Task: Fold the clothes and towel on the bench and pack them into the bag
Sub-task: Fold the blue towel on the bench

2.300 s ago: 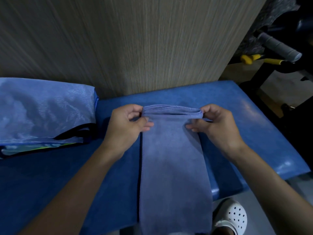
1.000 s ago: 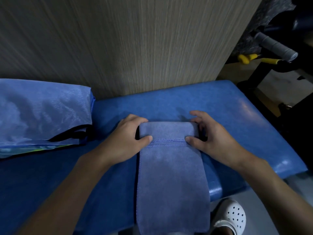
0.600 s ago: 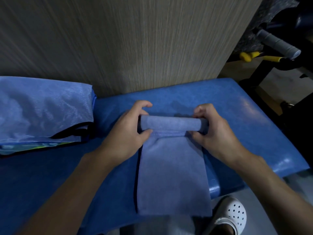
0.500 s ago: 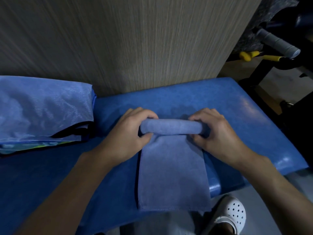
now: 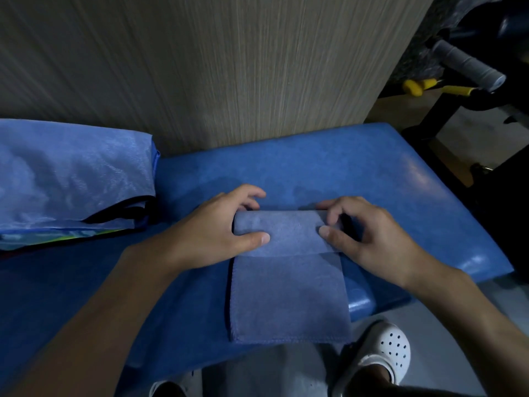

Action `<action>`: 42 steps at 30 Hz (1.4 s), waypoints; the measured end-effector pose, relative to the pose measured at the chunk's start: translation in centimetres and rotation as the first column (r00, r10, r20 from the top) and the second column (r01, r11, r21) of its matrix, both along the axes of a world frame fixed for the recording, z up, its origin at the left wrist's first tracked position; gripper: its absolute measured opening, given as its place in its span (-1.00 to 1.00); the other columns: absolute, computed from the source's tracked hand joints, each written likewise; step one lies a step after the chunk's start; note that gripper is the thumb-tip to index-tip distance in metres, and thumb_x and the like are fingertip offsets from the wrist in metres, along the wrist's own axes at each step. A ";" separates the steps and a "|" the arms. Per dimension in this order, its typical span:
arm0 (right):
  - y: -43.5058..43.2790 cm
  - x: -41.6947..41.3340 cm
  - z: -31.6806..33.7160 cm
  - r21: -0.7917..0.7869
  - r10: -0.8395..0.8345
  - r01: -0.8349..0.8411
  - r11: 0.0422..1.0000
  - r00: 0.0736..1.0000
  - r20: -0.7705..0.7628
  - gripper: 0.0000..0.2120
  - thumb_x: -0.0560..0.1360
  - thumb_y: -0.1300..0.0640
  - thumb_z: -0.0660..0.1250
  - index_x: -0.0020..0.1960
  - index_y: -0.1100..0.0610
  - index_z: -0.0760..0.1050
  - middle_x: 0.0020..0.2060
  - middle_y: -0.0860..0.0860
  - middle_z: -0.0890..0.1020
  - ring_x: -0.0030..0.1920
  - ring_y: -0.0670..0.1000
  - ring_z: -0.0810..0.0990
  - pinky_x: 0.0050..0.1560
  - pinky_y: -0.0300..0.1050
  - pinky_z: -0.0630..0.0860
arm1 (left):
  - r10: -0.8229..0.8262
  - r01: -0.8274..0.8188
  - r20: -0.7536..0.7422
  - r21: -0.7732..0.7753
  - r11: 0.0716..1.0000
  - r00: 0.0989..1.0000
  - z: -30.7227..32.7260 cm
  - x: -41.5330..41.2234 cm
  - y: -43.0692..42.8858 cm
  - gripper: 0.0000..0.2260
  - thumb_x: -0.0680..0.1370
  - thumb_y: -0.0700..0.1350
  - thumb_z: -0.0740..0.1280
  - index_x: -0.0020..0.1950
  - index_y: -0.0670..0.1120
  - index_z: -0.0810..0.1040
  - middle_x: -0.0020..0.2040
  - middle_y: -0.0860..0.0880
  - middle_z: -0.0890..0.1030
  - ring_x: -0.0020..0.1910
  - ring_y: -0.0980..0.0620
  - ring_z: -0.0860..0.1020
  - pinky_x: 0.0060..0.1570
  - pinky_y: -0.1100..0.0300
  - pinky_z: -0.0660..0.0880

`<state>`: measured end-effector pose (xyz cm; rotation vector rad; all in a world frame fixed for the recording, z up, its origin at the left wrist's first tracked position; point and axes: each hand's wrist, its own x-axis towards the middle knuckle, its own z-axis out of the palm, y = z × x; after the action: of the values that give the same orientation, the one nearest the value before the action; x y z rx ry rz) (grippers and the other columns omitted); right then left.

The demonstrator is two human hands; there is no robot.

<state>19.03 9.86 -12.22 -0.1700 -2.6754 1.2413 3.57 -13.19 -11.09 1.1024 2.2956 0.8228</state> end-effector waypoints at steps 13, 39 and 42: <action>-0.9 -1.1 0.9 0.382 -0.025 0.086 0.920 0.986 -0.162 -0.56 0.36 0.03 0.45 0.22 0.08 0.51 0.04 -0.06 0.48 0.08 -0.02 0.46 0.09 0.06 0.41 | 0.050 -0.017 -0.151 0.213 0.977 0.987 1.1 0.7 0.6 -0.62 0.44 -0.18 0.51 0.18 0.10 0.52 0.09 0.23 0.51 0.18 0.22 0.49 0.17 0.33 0.38; -1.7 0.9 1.4 -0.105 0.076 -0.063 0.992 0.990 0.116 -0.23 0.29 0.00 0.59 0.35 -0.23 0.23 -0.05 -0.18 0.51 -0.02 -0.10 0.55 -0.01 -0.23 0.50 | -0.119 0.115 0.145 0.035 0.993 0.982 2.4 2.4 0.0 -0.53 0.35 0.06 0.57 0.20 0.24 0.53 0.10 0.22 0.62 0.10 0.22 0.59 0.14 0.06 0.56; -2.9 0.9 2.0 -0.218 0.033 -0.031 0.975 0.999 0.008 -0.15 0.27 0.16 0.60 0.38 -0.18 0.21 -0.01 -0.04 0.50 -0.05 -0.12 0.56 -0.07 -0.32 0.49 | -0.143 0.132 0.225 0.065 0.989 0.964 3.3 3.1 -0.3 -0.68 0.42 0.04 0.51 0.14 0.15 0.57 0.02 0.12 0.66 0.02 0.13 0.64 0.07 0.00 0.59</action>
<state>19.97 7.00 -10.25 -0.1652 -2.5553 1.5477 6.64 -13.46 -7.79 1.1114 1.9954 0.9059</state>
